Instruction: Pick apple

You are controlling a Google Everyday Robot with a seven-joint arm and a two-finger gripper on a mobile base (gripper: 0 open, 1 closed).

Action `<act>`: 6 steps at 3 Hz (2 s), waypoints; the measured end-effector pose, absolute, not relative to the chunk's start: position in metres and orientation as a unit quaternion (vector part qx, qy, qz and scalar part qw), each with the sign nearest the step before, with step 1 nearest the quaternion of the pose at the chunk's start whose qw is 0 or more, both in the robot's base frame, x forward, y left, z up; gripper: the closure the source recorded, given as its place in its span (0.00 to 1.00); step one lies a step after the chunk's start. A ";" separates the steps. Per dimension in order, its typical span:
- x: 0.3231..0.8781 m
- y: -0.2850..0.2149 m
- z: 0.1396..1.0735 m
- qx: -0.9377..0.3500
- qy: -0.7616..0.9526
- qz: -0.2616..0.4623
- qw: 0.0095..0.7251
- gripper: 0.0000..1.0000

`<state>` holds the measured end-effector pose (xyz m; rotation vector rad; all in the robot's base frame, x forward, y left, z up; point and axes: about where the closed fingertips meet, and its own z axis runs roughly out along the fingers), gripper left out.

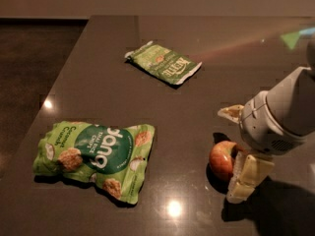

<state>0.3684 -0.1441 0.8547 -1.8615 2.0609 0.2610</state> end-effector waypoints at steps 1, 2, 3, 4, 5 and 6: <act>0.371 -0.147 0.851 -0.656 0.729 0.095 0.173 0.18; 0.371 -0.150 0.850 -0.655 0.729 0.096 0.173 0.42; 0.376 -0.152 0.862 -0.647 0.735 0.100 0.177 0.73; 0.384 -0.151 0.885 -0.639 0.741 0.102 0.181 0.96; 0.398 -0.151 0.919 -0.630 0.745 0.107 0.189 1.00; 0.415 -0.150 0.969 -0.630 0.741 0.116 0.201 1.00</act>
Offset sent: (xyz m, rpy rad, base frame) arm 0.0047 -0.0108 -0.0080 0.0045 0.0141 -0.0079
